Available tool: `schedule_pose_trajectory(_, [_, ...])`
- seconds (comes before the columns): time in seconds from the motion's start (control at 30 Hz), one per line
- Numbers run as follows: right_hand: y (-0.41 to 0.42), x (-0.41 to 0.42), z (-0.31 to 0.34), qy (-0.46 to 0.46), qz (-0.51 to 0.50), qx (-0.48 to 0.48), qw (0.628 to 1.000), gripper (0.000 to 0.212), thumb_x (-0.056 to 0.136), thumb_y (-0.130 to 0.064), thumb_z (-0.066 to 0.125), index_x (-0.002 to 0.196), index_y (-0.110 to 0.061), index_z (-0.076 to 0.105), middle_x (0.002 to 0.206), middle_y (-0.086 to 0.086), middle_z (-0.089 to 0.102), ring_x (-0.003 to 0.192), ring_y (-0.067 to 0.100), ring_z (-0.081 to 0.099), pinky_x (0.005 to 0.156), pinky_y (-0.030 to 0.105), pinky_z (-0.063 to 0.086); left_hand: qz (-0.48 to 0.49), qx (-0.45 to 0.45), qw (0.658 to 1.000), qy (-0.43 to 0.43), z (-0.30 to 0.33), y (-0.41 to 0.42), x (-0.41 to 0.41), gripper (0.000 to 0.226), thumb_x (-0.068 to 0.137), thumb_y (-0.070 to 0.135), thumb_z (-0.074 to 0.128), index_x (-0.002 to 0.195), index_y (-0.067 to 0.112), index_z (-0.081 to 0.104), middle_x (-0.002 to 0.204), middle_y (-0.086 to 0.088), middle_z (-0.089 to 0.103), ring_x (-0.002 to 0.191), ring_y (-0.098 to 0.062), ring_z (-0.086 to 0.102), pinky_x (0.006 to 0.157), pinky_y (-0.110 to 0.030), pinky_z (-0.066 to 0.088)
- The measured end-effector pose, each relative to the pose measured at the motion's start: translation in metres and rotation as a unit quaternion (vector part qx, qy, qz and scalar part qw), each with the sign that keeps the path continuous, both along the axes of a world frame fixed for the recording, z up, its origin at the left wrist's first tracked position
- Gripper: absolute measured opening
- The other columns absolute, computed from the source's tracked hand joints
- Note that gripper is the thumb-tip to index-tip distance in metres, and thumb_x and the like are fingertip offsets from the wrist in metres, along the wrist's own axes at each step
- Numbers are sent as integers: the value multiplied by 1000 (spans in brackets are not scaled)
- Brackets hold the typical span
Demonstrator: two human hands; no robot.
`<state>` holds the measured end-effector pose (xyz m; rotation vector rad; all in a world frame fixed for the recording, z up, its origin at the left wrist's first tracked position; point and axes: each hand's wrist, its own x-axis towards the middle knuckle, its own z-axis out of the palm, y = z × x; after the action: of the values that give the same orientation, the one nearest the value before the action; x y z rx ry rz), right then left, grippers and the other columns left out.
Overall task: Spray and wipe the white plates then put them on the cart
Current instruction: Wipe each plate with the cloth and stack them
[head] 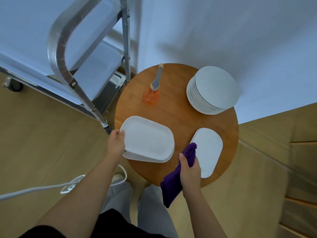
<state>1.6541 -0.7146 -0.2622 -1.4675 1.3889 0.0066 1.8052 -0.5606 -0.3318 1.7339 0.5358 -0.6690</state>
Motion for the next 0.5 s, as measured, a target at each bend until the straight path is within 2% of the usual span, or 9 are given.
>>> schedule_pose_trajectory(0.1, [-5,5,14,-15,7,-20,1000,12,90,-33,59,92,-36,47,91,-12,59,87,13,59,85,39,53,110,-92,988,55,10,-4,1,25,100,41,42,117,26,52,112,1,60,103,-20,58,74,-37,55])
schedule_pose_trajectory(0.13, [-7,8,20,-26,9,-24,999,11,90,-34,59,92,-36,49,90,-11,60,87,13,60,83,38,54,141,-122,980,70,16,-6,2,27,99,42,44,119,26,54,111,1,62,101,-20,60,74,-39,57])
schedule_pose_trajectory(0.2, [-10,16,38,-54,13,-36,998,16,89,-35,60,104,-33,53,91,-8,62,87,12,61,77,33,54,180,-174,964,93,33,-10,6,28,97,46,46,118,30,56,111,-1,65,101,-24,62,80,-47,57])
schedule_pose_trajectory(0.27, [-14,27,59,-92,25,-53,994,34,88,-36,60,119,-28,51,99,-6,63,91,13,62,74,30,54,195,-232,947,109,54,-16,11,33,96,51,43,117,30,58,112,-4,67,102,-28,64,81,-51,56])
schedule_pose_trajectory(0.33, [-17,41,80,-131,42,-61,989,56,87,-35,61,137,-28,38,121,-4,57,107,17,57,86,38,53,179,-307,929,108,79,-25,15,49,95,57,35,125,24,56,116,-8,68,105,-32,64,85,-53,54])
schedule_pose_trajectory(0.4, [-20,55,101,-143,70,-82,984,73,89,-30,61,148,-27,18,140,-1,41,124,21,46,100,46,46,160,-374,908,103,111,-36,19,61,91,61,34,131,18,53,121,-13,66,110,-36,62,94,-57,48])
schedule_pose_trajectory(0.5, [-20,78,130,-112,132,-174,969,81,92,-28,56,151,-18,1,154,4,18,139,26,25,111,46,32,117,-436,891,54,164,-50,22,72,85,61,40,139,15,46,133,-16,57,122,-39,53,104,-61,37])
